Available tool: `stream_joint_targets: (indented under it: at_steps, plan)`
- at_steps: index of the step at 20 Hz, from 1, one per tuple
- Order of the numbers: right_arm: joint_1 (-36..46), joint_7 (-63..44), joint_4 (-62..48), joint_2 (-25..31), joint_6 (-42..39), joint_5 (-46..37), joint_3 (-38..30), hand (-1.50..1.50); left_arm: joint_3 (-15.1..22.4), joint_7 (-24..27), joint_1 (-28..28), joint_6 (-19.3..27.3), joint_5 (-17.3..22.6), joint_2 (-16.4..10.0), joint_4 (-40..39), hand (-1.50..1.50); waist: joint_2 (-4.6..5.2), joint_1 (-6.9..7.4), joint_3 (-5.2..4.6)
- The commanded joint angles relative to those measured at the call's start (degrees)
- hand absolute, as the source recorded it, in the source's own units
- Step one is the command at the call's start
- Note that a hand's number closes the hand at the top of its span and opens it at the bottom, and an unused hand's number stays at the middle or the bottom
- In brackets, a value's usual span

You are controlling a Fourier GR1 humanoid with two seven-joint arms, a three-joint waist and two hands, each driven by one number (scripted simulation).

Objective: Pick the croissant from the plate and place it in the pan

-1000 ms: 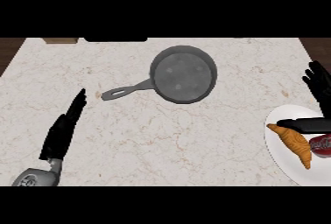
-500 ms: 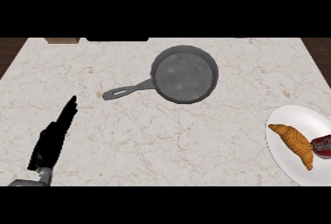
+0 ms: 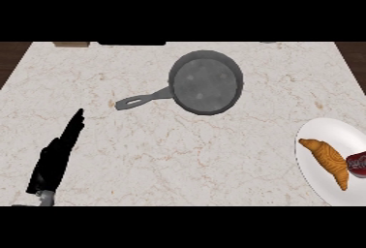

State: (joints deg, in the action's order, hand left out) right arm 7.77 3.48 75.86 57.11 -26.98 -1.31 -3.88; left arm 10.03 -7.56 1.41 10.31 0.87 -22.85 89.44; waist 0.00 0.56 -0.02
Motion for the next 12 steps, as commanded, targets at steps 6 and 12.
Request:
stream_joint_targets:
  at_steps: [6,12]
  plan:
    - [9.52,-17.15,4.29,-4.17,-7.22,-3.74,7.46,-1.50,0.17,2.33,0.94,-0.29,-2.44,2.52,-1.19,0.00,0.16,0.38,-0.02]
    - [12.63,-24.72,6.37,-10.01,-9.06,-8.61,12.53,-1.50,-1.36,0.74,1.26,-0.49,-3.30,2.75,0.51,0.00,0.14,0.32,0.00]
